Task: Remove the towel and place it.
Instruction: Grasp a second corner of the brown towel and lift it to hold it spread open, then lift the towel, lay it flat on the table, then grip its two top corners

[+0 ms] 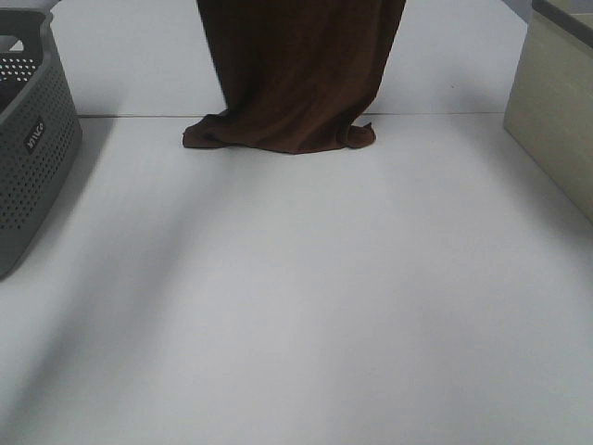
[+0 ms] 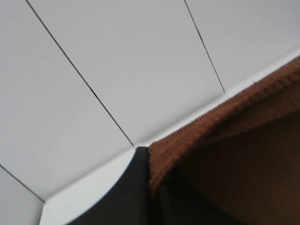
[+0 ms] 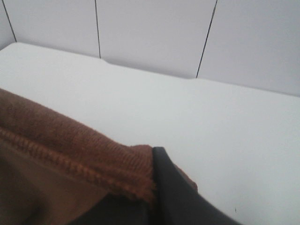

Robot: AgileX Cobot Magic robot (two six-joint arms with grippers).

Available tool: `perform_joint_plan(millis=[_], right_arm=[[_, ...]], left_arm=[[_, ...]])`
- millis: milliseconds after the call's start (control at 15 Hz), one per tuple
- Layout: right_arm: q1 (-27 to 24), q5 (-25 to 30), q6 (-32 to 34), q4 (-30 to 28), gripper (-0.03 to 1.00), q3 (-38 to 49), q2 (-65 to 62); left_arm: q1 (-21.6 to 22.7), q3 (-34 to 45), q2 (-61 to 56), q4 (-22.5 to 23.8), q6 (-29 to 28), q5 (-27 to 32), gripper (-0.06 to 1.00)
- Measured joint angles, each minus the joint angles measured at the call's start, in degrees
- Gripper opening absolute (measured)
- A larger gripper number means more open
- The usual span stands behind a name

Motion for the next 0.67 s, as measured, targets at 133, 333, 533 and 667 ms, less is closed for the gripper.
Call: perform_joint_plan(millis=[133, 333, 533, 667], right_arm=[[-0.1, 12.5, -1.6, 3.3, 0.01, -0.1, -3.0], [-0.1, 23.1, -4.4, 8.0, 0.01, -0.2, -5.8], [-0.1, 28.0, -6.2, 12.4, 0.01, -0.2, -8.2], [-0.1, 28.3, -6.3, 13.5, 0.01, -0.2, -9.0]], left_arm=[[-1.8, 0.0, -4.3, -8.4, 7.0, 24.3, 0.00], [-1.9, 0.0, -8.5, -9.9, 7.2, 36.8, 0.00], [-1.9, 0.0, -12.3, -9.3, 0.8, 40.7, 0.00], [-1.9, 1.9, -15.9, -9.4, -1.6, 40.8, 0.00]])
